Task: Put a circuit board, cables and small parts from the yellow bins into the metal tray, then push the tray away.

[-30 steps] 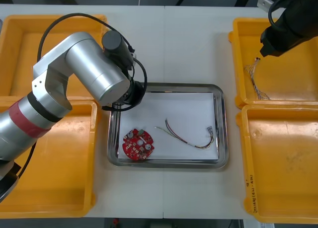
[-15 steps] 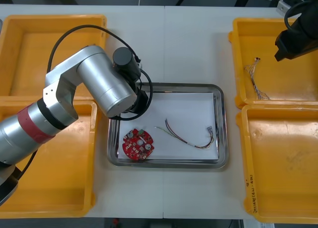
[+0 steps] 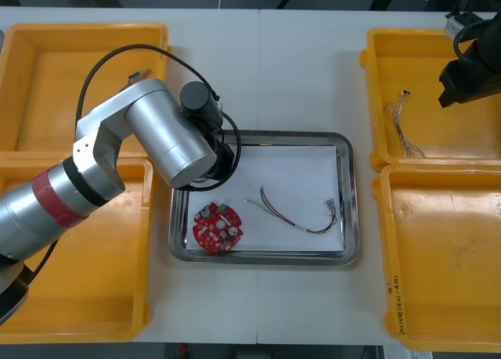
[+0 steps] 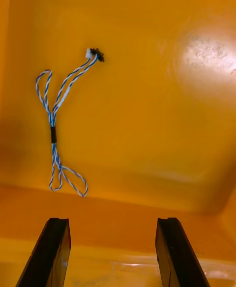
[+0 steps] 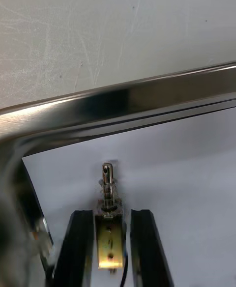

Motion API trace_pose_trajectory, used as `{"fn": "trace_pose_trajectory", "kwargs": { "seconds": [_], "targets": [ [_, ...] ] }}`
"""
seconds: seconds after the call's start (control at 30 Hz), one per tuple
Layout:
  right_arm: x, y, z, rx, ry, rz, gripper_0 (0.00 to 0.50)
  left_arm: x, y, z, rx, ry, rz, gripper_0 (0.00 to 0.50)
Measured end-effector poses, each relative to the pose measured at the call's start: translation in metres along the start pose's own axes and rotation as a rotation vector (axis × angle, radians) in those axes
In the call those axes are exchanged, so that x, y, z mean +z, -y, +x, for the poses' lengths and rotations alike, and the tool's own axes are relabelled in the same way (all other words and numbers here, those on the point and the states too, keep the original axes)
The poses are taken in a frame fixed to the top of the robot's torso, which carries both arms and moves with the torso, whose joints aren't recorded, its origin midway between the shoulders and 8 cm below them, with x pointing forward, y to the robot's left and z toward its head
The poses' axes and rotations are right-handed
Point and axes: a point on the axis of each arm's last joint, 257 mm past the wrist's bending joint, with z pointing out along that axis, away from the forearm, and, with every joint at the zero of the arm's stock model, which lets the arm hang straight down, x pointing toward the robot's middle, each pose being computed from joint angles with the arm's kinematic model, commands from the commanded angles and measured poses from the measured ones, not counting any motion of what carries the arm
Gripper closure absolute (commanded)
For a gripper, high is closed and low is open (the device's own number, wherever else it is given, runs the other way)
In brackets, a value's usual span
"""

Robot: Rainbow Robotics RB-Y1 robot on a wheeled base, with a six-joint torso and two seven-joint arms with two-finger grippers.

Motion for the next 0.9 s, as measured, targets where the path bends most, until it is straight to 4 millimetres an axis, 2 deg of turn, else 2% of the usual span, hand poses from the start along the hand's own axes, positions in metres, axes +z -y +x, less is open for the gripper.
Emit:
{"fn": "trace_pose_trajectory", "kwargs": {
  "seconds": [0.07, 0.4, 0.73, 0.9],
  "targets": [
    [0.004, 0.003, -0.002, 0.010, 0.009, 0.000, 0.000, 0.000, 0.000, -0.001, 0.000, 0.001, 0.001, 0.000],
    [0.030, 0.008, -0.017, 0.063, 0.065, -0.011, 0.000, -0.011, 0.015, -0.008, -0.015, 0.036, 0.033, 0.000],
    [0.058, -0.019, -0.021, 0.117, 0.073, -0.077, 0.000, -0.029, 0.018, -0.012, -0.032, 0.057, 0.023, 0.000],
    [0.064, -0.026, -0.028, 0.136, 0.104, -0.088, 0.000, -0.047, 0.011, -0.028, -0.078, 0.077, 0.030, 0.000]
  ]
}}
